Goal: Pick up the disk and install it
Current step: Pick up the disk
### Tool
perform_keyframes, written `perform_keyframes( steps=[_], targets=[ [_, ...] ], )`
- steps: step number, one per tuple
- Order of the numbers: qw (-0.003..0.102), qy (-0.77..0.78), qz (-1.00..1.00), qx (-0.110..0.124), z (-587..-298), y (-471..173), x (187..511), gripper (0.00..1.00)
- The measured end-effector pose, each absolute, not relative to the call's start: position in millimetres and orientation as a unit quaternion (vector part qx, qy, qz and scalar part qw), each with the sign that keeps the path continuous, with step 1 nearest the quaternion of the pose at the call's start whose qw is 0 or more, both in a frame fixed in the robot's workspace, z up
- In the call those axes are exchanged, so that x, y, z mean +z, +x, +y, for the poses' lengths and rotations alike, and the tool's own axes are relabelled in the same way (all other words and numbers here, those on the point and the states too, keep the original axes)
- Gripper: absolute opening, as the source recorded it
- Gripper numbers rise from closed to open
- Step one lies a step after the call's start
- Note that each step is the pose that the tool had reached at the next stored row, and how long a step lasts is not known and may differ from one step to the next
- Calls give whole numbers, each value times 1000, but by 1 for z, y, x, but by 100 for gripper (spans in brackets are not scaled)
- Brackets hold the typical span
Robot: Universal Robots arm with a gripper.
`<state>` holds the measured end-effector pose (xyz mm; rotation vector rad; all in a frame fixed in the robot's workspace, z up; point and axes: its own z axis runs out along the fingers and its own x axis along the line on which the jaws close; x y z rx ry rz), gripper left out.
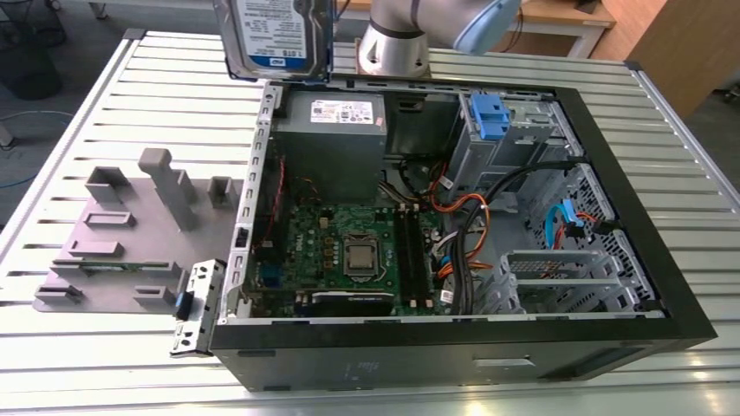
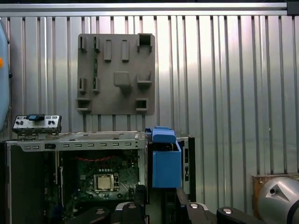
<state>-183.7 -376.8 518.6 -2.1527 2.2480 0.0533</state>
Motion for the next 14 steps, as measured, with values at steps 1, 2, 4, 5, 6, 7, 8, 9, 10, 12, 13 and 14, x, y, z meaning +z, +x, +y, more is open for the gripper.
perform_keyframes(
  steps=[1,2,4,5,6,7,8,9,10,12,13,14],
  targets=[
    [14,-691,722,17,-377,-181,518,35],
    [14,-691,722,17,-376,-177,518,35],
    [14,-691,722,17,-376,-171,517,35],
    [14,-691,722,18,-376,-168,516,35],
    [14,-691,722,18,-376,-165,516,35],
    [14,-691,722,18,-375,-161,515,35],
    [13,-691,722,18,-375,-158,515,35],
    [13,-691,722,18,-375,-155,514,35],
    [13,-691,722,18,-375,-151,514,35],
    [13,-691,722,18,-374,-145,512,35],
    [13,-691,722,18,-374,-142,512,35],
    [13,-691,722,19,-374,-138,511,35]
  ],
)
